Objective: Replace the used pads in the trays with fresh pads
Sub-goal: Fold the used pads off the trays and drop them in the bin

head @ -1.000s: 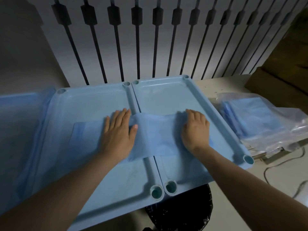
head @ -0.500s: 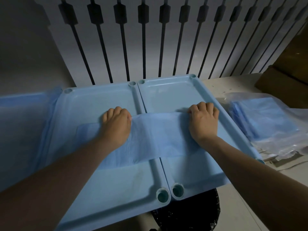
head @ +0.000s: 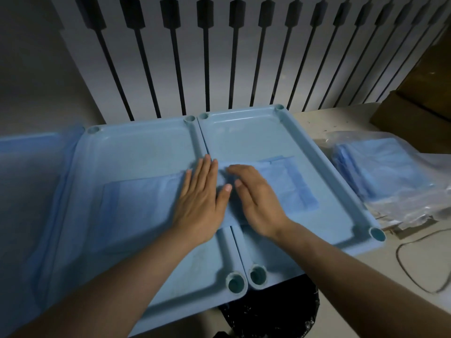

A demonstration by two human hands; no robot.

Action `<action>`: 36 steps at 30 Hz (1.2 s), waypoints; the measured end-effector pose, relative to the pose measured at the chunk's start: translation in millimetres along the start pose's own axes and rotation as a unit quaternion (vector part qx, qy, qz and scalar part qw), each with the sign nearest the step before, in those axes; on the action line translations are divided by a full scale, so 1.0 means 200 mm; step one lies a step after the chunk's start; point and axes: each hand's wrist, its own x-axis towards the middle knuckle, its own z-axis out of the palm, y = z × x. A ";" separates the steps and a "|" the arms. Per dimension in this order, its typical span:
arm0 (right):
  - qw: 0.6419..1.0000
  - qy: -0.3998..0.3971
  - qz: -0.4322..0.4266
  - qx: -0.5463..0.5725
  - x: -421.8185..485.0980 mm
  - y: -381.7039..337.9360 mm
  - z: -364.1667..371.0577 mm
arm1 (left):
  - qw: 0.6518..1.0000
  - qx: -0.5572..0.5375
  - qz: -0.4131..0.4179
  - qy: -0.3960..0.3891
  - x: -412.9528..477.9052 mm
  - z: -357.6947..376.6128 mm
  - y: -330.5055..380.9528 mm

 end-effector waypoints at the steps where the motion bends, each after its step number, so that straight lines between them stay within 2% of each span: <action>1: 0.999 -0.034 0.015 0.013 -0.02 -0.02 0.02 | 1.000 -0.002 -0.017 -0.014 -0.01 0.03 -0.01; 3: 0.994 -0.093 0.046 -0.029 -0.03 -0.01 0.04 | 0.999 -0.001 -0.043 -0.023 -0.01 0.05 -0.02; 5: 0.981 -0.135 0.040 -0.131 -0.02 0.03 0.03 | 0.998 0.003 -0.056 -0.025 -0.01 0.05 -0.02; 9: 0.949 -0.186 0.071 -0.243 0.03 0.14 -0.03 | 0.996 0.018 -0.078 -0.030 -0.02 0.04 -0.02; 16: 0.901 -0.172 0.199 -0.345 0.11 0.35 -0.21 | 0.993 0.036 -0.104 -0.050 -0.04 0.01 -0.02; 18: 0.884 -0.149 0.206 -0.393 0.11 0.32 -0.22 | 0.992 0.042 -0.108 -0.050 -0.05 0.01 -0.01; 19: 0.893 -0.128 0.188 -0.388 0.11 0.27 -0.20 | 0.992 0.046 -0.109 -0.049 -0.05 0.01 -0.01; 20: 0.919 -0.109 0.150 -0.347 0.11 0.22 -0.16 | 0.991 0.049 -0.112 -0.048 -0.05 0.00 0.00; 22: 0.975 -0.092 0.115 -0.166 0.10 0.09 -0.06 | 0.990 0.051 -0.121 -0.049 -0.05 0.00 0.00; 24: 0.983 -0.120 0.126 -0.063 0.07 0.01 0.03 | 0.989 0.054 -0.123 -0.057 -0.05 -0.01 0.01; 27: 0.971 -0.141 0.115 -0.156 0.04 0.04 0.10 | 0.991 0.056 -0.116 -0.047 -0.06 -0.01 0.00; 30: 0.967 -0.148 0.123 -0.169 0.04 0.07 0.09 | 0.989 0.081 -0.116 -0.051 -0.09 -0.03 -0.07; 36: 0.957 -0.163 0.125 -0.204 0.04 0.08 0.10 | 0.976 0.130 -0.165 -0.063 -0.19 -0.13 -0.33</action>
